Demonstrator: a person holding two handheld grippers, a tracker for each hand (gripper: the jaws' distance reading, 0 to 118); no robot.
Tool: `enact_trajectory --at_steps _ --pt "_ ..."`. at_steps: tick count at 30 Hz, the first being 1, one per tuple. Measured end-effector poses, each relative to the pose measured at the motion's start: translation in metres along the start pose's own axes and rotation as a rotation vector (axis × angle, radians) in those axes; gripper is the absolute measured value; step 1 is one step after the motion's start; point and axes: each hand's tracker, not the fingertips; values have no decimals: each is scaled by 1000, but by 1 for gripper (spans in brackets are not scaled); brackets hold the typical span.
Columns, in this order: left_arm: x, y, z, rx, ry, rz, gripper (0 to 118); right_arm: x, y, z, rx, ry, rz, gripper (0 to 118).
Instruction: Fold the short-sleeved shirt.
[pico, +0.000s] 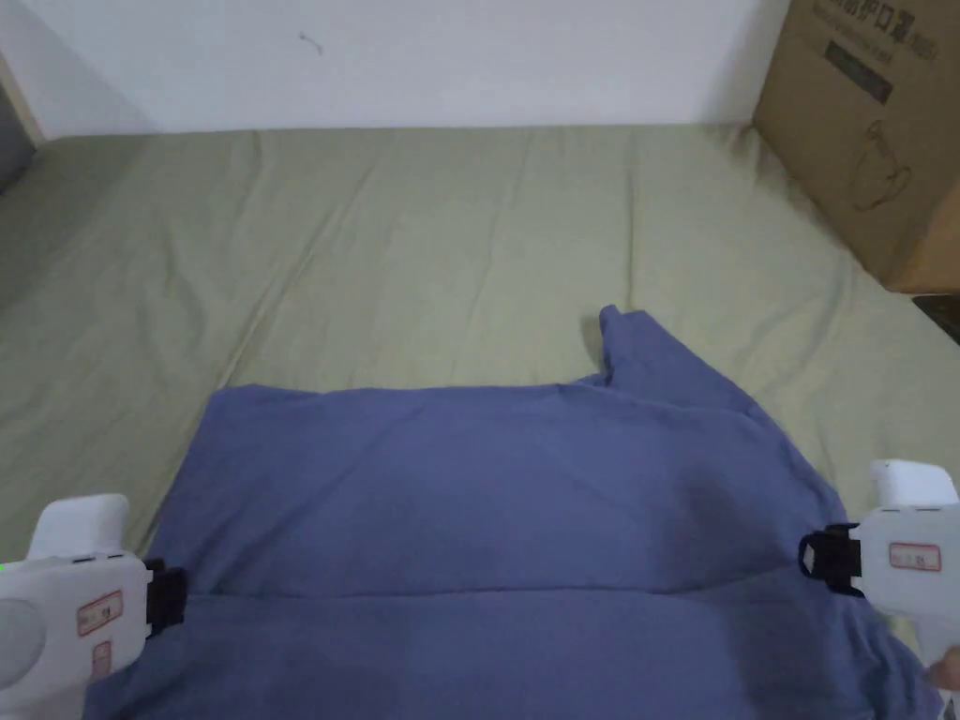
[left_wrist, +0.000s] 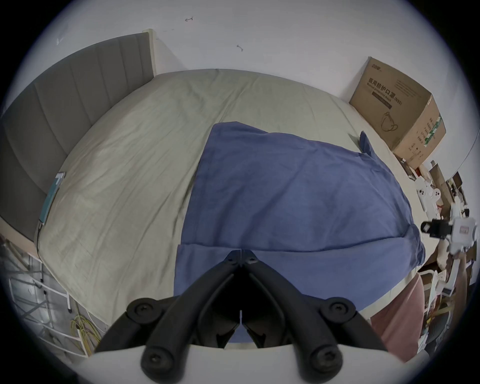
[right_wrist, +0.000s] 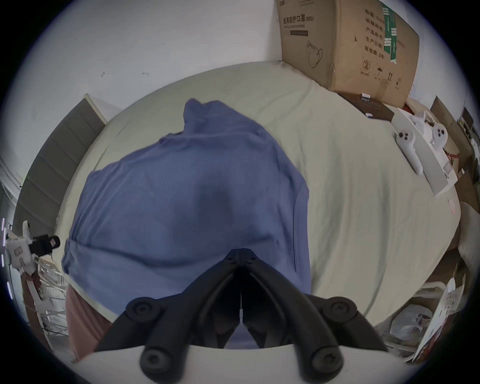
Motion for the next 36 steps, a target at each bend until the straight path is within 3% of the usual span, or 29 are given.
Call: enact_trajectory --at_steps 2,5,7,8,9,10,11,16,18,20,23,24,25,26,28,33,34,36 --pt "-2 7 1 0 -4 8 0 2 29 -6 26 38 -28 0" --pt "-3 21 -3 8 -14 16 0 -4 82 -19 92 4 14 0" --pt "-2 30 -10 5 -15 11 0 -7 123 -43 48 -25 42 3" --pt "-2 34 -13 1 -16 8 0 -8 139 -54 33 -25 58 18" --pt "0 36 -18 0 -17 6 0 -7 153 -71 24 -18 66 42" --pt "1 39 -23 -8 -18 5 0 -7 169 -90 -3 -19 77 76" --pt "1 41 -27 -17 -20 4 0 -7 180 -103 -20 -35 68 86" --pt "4 46 -51 -80 -10 -17 0 1 212 -174 -119 -49 13 85" --pt "2 47 -58 -88 -11 -20 0 -5 211 -184 -135 -46 32 81" --pt "-1 48 -62 -94 -5 -14 0 -9 205 -194 -163 -103 46 75" --pt "-4 51 -68 -103 -10 11 0 -7 199 -200 -160 -91 63 67" --pt "-5 51 -68 -104 -11 13 0 -6 201 -195 -151 -90 50 51" --pt "-3 53 -68 -102 -7 11 0 -8 203 -190 -123 -119 72 9" --pt "-3 54 -68 -96 -5 4 0 -7 204 -187 -100 -157 102 0" --pt "-3 62 -70 -90 0 -2 0 -3 205 -183 -134 -82 48 0" --pt "-7 100 -90 -34 -23 19 0 1 205 -178 -110 -63 13 0" --pt "-9 114 -102 -37 -19 22 12 -1 205 -176 -107 -63 23 0" --pt "-13 139 -128 -59 -11 24 61 -1 207 -172 -100 -66 53 0"
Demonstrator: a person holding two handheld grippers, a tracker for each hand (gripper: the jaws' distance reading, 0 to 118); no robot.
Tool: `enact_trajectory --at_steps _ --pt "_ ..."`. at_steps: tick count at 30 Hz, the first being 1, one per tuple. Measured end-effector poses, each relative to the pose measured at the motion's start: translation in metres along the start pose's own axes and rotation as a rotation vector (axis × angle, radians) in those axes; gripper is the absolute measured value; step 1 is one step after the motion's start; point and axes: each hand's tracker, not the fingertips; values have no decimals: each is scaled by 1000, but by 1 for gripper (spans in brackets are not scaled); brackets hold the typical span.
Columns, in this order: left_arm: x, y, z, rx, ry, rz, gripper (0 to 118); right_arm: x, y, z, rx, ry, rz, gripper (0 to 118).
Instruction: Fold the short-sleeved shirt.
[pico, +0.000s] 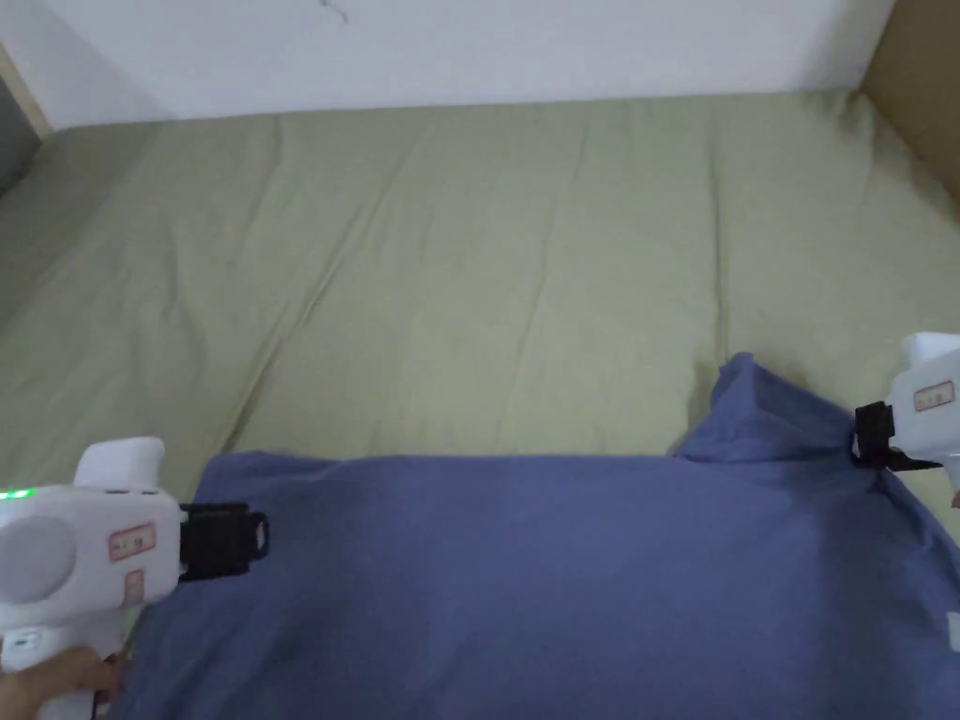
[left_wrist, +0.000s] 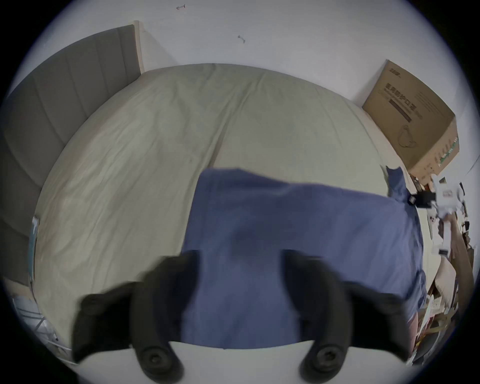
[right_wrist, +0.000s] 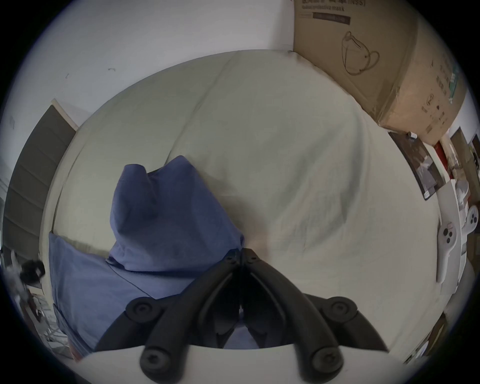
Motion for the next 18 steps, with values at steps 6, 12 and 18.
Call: enact_trajectory --at_steps 6,12,18 --pt "-5 58 -73 -33 82 7 102 4 2 7 3 16 5 0" --pt "1 58 -68 -60 119 -35 57 6 3 14 11 25 2 0" --pt "5 40 -19 -48 53 -72 2 2 -4 61 73 46 36 0"
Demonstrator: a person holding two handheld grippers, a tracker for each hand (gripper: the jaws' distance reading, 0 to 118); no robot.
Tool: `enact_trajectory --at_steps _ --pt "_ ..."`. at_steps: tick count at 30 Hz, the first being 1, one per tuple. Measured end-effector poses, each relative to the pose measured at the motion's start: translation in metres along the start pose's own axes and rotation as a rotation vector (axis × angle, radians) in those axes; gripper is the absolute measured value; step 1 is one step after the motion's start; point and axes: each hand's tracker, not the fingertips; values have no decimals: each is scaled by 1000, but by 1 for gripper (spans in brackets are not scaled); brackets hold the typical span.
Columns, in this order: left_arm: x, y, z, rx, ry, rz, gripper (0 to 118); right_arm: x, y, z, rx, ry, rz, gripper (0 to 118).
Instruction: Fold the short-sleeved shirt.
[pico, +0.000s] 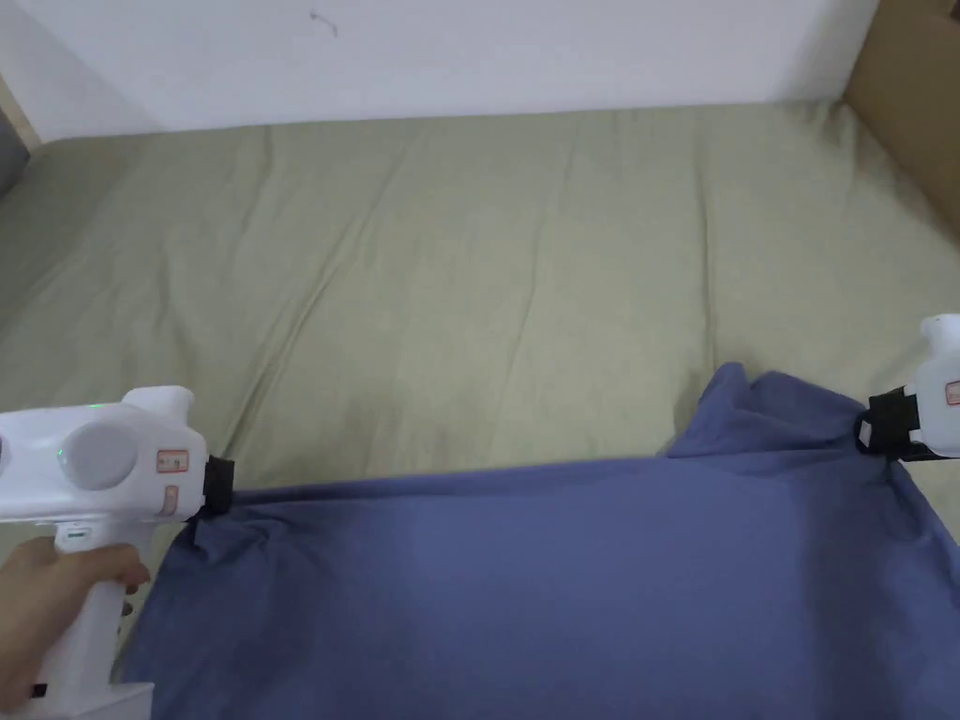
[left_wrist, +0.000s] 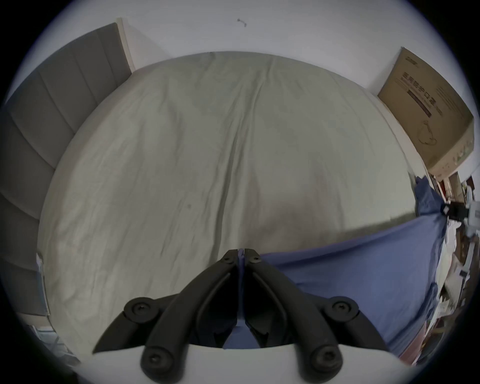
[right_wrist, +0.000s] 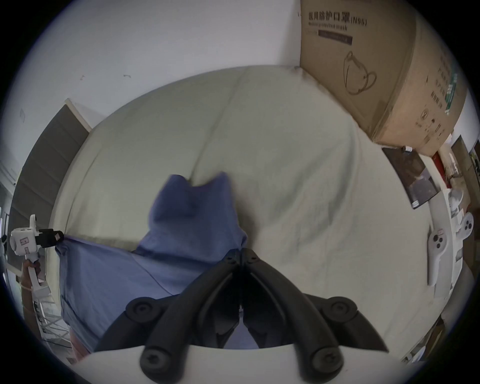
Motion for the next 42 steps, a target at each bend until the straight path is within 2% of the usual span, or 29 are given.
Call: enact_trajectory --at_steps 6,12,14,16,19,21,22,23,24,25,26,27,30,31,32,33,34,35,36,39,42 --pt "-8 -45 96 125 -19 -21 2 -2 -40 88 79 30 36 0" --pt "-21 -124 179 176 -69 -14 2 7 -141 156 70 45 46 0" --pt "-19 -155 187 146 -47 -31 2 14 -181 160 23 53 49 0" --pt "-19 -185 179 91 -37 -60 2 15 -221 157 -36 55 17 0" --pt "-23 -216 156 13 -38 -23 2 13 -266 139 -111 44 -28 0" --pt "-25 -233 143 2 -44 3 4 11 -289 126 -124 13 -19 0" --pt "-26 -240 137 -20 -24 22 13 9 -298 121 -130 7 -10 1" --pt "-26 -244 134 -24 -3 29 30 8 -303 120 -134 4 -11 13" --pt "-27 -246 132 -47 46 20 54 7 -305 119 -156 -46 -17 32" --pt "-29 -248 133 -63 72 19 83 5 -303 123 -144 -52 -27 52" --pt "-33 -249 137 -47 65 22 97 0 -301 129 -123 -51 -32 57" --pt "-42 -248 138 -24 56 41 101 -6 -297 136 -96 -61 -15 57" --pt "-55 -245 159 69 -49 177 99 -30 -278 159 12 -113 86 57" --pt "-57 -245 168 87 -96 238 96 -40 -271 167 58 -74 89 56" --pt "-61 -246 171 106 -138 275 86 -48 -266 173 87 -26 74 53" --pt "-64 -249 174 138 -185 316 62 -56 -260 177 121 30 67 45" --pt "-66 -252 176 158 -212 346 18 -68 -254 180 153 80 72 19" --pt "-66 -255 173 150 -221 365 1 -81 -250 181 187 95 72 0" --pt "-68 -259 170 142 -202 389 1 -92 -248 179 220 105 59 0" --pt "-74 -273 162 127 -224 435 1 -120 -240 166 222 231 27 0" --pt "-88 -285 152 137 -340 554 0 -145 -238 149 201 282 38 0"
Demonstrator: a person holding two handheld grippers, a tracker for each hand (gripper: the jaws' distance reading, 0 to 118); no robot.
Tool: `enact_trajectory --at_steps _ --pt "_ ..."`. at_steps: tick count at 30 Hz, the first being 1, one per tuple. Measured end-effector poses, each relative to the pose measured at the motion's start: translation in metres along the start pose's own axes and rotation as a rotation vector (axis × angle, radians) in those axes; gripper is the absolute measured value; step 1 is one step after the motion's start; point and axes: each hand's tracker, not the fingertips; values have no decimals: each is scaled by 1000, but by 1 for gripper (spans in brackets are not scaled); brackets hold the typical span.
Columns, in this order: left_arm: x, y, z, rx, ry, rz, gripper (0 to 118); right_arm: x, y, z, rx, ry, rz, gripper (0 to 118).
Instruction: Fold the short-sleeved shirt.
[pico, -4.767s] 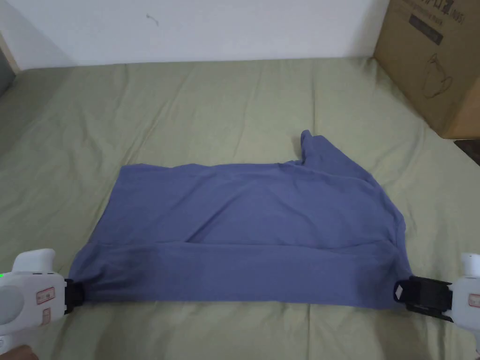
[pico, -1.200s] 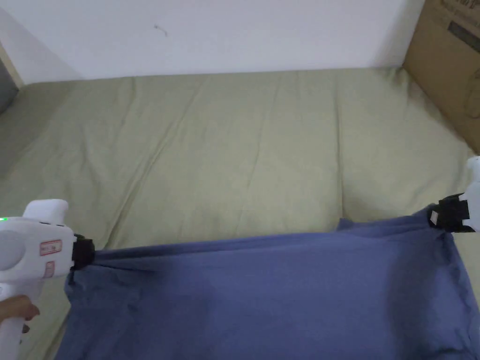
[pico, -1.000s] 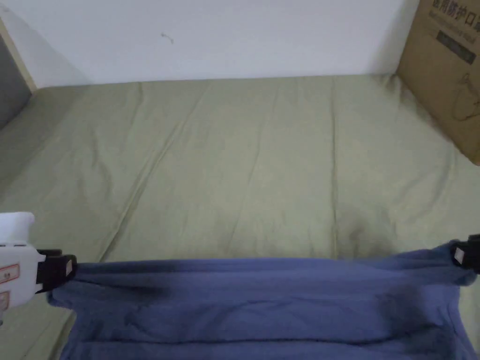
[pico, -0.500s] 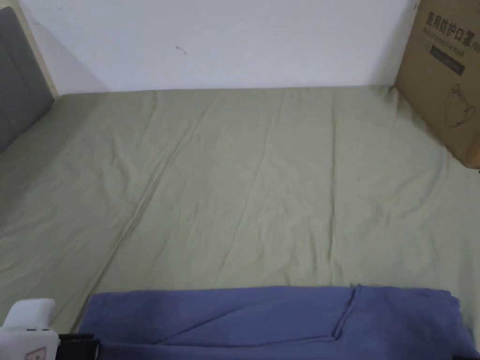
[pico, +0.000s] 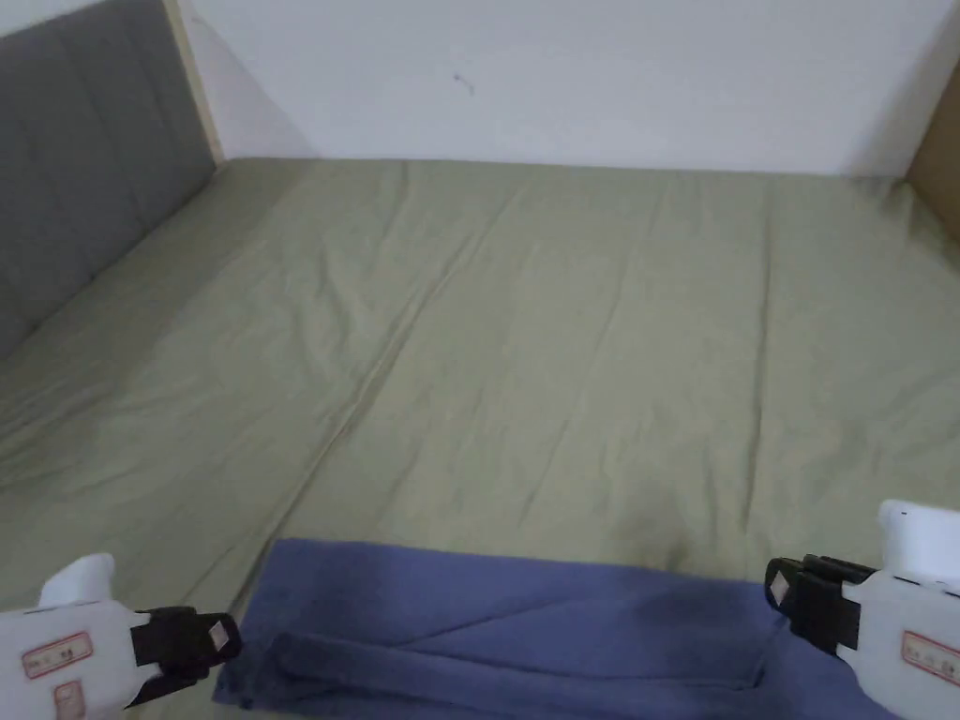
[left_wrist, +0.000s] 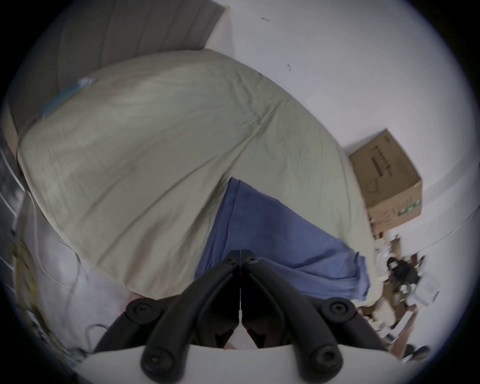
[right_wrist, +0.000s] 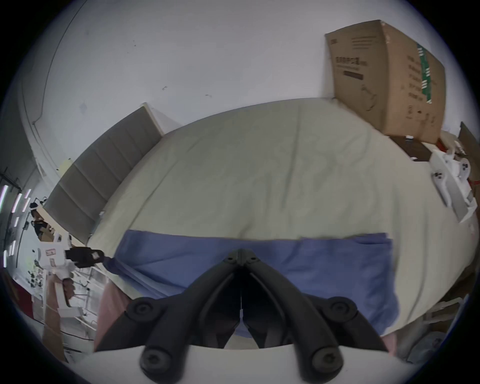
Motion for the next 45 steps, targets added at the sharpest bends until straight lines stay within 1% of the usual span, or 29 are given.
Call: enact_trajectory --at_steps 3,4,5,6,7,9,12,13,16,20,21,22,23,24,25,26,28,29,30,32,34,36,38,40,41,42,43,44,45 --pt "-18 -3 -11 -12 -57 92 1 -17 -4 -18 -35 47 6 0" --pt "-23 -4 -15 -20 -52 129 18 -20 -5 -23 -49 68 4 0" --pt "-29 -4 -20 -24 -60 170 39 -23 -7 -27 -61 83 -3 0" --pt "-35 -4 -24 -22 -82 208 54 -29 -9 -28 -73 94 -6 0" --pt "-39 -5 -27 -23 -100 242 65 -36 -12 -29 -79 102 -5 0" --pt "-52 -6 -36 -6 -140 289 72 -40 -16 -33 -95 109 2 0" --pt "-56 -4 -42 9 -201 340 84 -45 -20 -36 -123 109 11 0" --pt "-55 -6 -42 5 -196 344 86 -45 -21 -37 -132 106 11 0" --pt "-52 -5 -45 2 -190 339 86 -37 -21 -40 -146 100 -5 0" --pt "-39 -2 -46 -20 -160 283 86 -29 -22 -42 -160 105 -30 0" --pt "-37 -3 -46 -32 -140 260 83 -27 -23 -43 -163 104 -33 0" --pt "-31 -3 -48 -39 -108 247 56 -26 -25 -44 -169 101 -34 0" --pt "-24 -1 -52 -68 -75 194 6 -25 -26 -44 -174 94 -37 0" --pt "-20 -2 -59 -103 -69 166 7 -24 -28 -44 -175 93 -40 0" --pt "-20 -7 -65 -144 -65 196 7 -22 -29 -45 -179 97 -45 0" --pt "-17 -6 -68 -159 -75 187 7 -21 -31 -45 -181 100 -51 0" --pt "0 2 -54 -120 -38 165 7 -24 -32 -39 -184 102 -60 0" --pt "-5 11 -51 -104 -23 125 7 -22 -32 -36 -180 99 -63 0" --pt "7 17 -42 -85 -10 86 7 -19 -32 -34 -175 95 -67 0" --pt "40 29 -25 -50 -33 -9 7 -11 -30 -29 -168 89 -78 0" --pt "79 33 -11 -7 -92 -112 7 -4 -29 -26 -157 83 -103 0" --pt "125 34 -7 -1 -100 -217 8 5 -28 -20 -144 81 -129 0" --pt "171 27 -14 -11 -134 -377 8 12 -30 -15 -126 73 -150 0" --pt "219 8 -31 -43 -189 -498 8 26 -32 -8 -107 64 -186 0" --pt "234 -2 -41 -73 -231 -536 8 30 -33 -5 -101 64 -198 0" --pt "252 -14 -54 -122 -279 -569 8 36 -35 -1 -95 61 -212 0" --pt "270 -29 -71 -188 -322 -641 8 46 -37 2 -86 53 -227 0" --pt "283 -42 -85 -237 -320 -691 8 51 -39 5 -83 43 -238 0" --pt "291 -61 -103 -279 -285 -742 8 58 -41 9 -79 31 -250 0"
